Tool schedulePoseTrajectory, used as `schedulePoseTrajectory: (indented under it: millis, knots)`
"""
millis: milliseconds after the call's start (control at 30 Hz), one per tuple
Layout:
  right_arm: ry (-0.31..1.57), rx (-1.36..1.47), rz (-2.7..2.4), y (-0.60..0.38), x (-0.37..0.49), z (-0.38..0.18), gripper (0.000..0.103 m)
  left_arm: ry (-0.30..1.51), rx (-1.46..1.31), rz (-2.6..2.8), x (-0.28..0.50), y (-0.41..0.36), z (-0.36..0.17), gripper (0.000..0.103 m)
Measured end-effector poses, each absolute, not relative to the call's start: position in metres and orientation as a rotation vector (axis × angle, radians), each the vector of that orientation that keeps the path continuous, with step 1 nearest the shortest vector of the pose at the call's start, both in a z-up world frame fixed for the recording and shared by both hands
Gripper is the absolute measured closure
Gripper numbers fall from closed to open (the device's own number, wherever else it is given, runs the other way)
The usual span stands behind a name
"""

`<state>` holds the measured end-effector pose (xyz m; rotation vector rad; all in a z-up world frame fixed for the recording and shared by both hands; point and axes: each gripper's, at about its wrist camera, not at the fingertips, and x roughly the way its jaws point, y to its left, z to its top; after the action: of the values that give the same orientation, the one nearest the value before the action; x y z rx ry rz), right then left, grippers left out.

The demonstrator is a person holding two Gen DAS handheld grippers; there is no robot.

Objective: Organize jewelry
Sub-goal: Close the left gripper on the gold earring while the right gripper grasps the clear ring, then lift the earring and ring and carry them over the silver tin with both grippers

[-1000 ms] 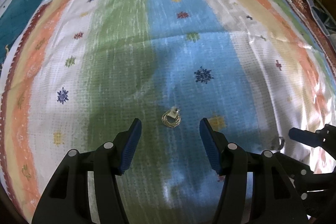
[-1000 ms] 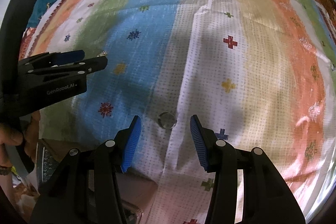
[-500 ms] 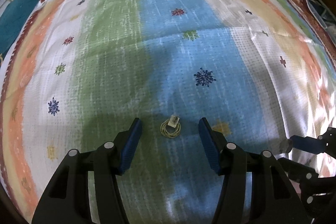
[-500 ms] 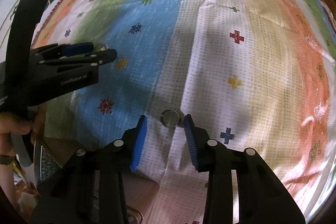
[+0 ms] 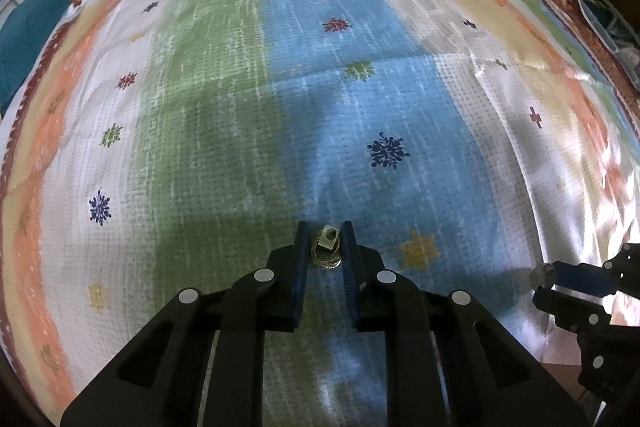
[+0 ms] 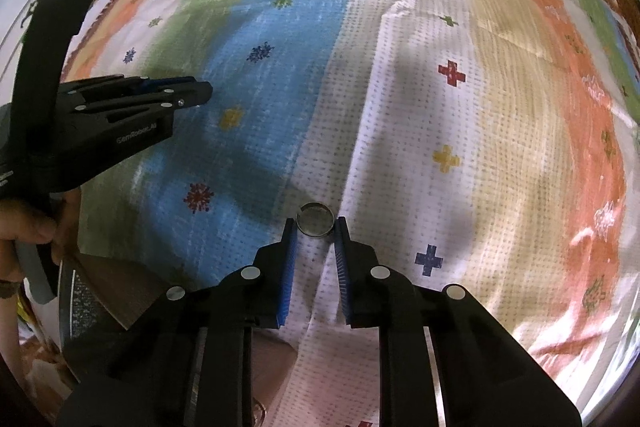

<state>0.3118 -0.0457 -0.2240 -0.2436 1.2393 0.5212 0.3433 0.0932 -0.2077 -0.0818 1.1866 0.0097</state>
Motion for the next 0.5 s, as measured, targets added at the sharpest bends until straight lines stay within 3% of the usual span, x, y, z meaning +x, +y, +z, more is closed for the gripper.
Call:
schedulePoseTrajectory:
  millis: [500]
  knots:
    - [1.209, -0.256, 0.52, -0.047, 0.308, -0.217, 0.084, 1.157, -0.11, 0.017, 0.331, 0.099, -0.191, 0.088]
